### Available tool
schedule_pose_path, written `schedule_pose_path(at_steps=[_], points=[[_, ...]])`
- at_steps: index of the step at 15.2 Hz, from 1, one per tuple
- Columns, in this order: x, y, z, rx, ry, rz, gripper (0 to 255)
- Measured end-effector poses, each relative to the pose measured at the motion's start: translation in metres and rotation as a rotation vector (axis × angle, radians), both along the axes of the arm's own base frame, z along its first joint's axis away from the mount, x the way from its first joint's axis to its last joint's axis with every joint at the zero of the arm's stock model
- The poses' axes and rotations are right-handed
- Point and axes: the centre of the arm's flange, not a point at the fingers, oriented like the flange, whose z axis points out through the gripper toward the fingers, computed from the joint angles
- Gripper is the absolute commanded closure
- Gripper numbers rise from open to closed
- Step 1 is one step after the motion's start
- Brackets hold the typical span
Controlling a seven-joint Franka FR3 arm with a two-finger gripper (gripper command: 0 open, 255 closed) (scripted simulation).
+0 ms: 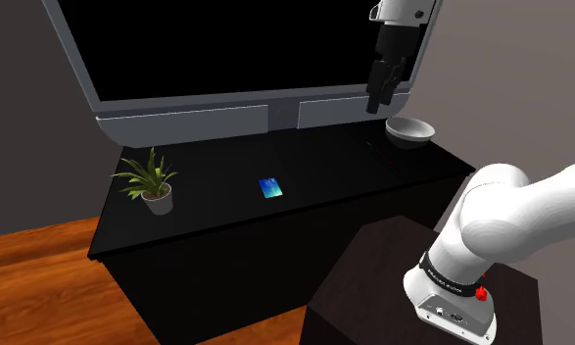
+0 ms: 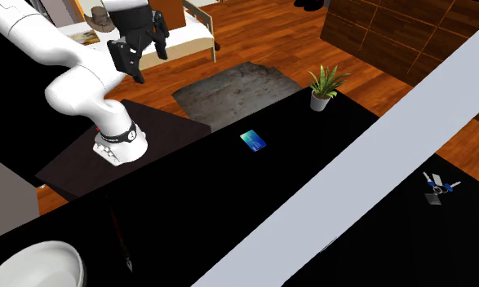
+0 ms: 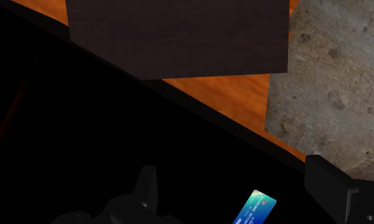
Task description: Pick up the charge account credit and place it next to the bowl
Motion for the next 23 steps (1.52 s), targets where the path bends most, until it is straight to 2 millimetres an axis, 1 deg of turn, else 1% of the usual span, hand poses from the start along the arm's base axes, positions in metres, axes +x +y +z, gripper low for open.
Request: schedule_pose_path(at_steps=[1, 2, 4, 5, 6, 7, 9, 10, 14, 16, 23], points=[[0.000, 0.000, 0.000, 0.000, 0.000, 0.000, 0], [0.003, 0.004, -0.004, 0.000, 0.003, -0.010, 0], [0.017, 0.014, -0.020, -0.001, 0.011, -0.047, 0], [0.020, 0.020, -0.028, -0.001, 0.016, -0.069, 0], [0.027, 0.030, -0.037, -0.002, 0.021, -0.090, 0], [0.036, 0.039, -0.045, -0.003, 0.026, -0.114, 0], [0.051, 0.047, -0.062, -0.003, 0.036, -0.161, 0], [0.058, 0.054, -0.070, -0.004, 0.041, -0.183, 0], [0.087, 0.078, -0.108, -0.005, 0.061, -0.278, 0], [0.106, 0.092, -0.127, -0.006, 0.071, -0.324, 0], [0.161, 0.117, -0.193, -0.009, 0.106, -0.489, 0]])
